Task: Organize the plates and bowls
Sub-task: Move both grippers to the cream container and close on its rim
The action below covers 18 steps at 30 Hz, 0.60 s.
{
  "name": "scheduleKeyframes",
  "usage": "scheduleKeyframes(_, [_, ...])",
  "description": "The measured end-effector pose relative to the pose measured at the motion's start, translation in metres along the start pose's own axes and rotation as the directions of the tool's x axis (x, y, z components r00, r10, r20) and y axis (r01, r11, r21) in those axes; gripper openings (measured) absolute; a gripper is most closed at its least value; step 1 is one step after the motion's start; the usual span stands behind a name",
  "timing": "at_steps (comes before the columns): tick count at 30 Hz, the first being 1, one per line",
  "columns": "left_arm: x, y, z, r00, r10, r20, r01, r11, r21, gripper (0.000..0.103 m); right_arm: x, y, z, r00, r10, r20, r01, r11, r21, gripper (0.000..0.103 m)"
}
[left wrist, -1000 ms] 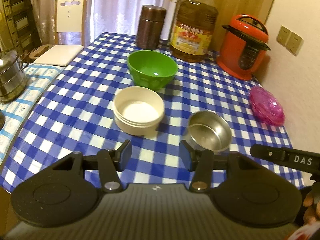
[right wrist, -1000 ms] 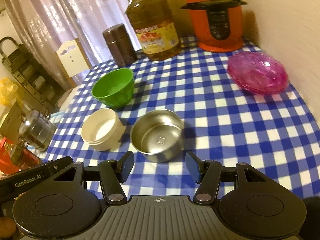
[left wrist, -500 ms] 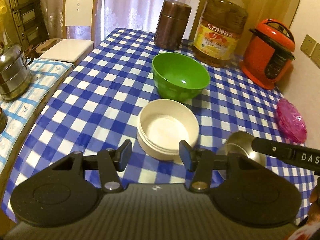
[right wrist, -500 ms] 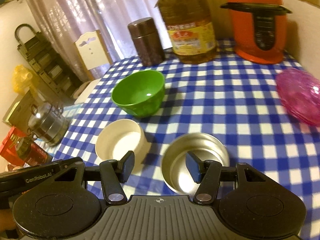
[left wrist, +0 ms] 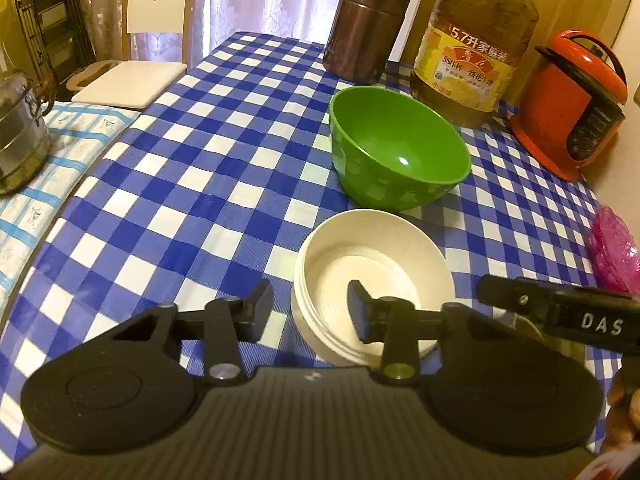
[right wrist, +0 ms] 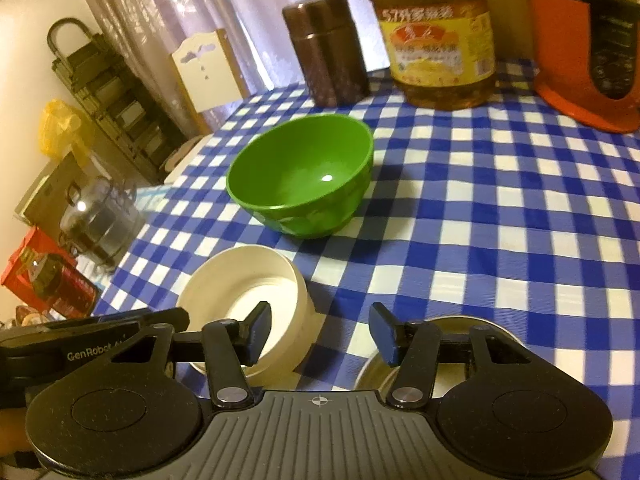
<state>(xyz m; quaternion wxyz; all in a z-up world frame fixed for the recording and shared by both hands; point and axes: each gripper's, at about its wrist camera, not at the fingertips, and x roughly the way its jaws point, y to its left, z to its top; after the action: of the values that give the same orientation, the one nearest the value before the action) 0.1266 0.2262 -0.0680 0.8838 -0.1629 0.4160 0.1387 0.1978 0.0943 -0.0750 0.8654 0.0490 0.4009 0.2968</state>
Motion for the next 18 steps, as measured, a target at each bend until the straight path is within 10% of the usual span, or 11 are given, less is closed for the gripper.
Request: scheduleKeyframes(18, [0.021, 0.001, -0.004, 1.0, -0.004, -0.005, 0.004, 1.0, -0.004, 0.013, 0.036, 0.0, 0.003, 0.997, 0.051, -0.062, -0.05, 0.999, 0.018, 0.024])
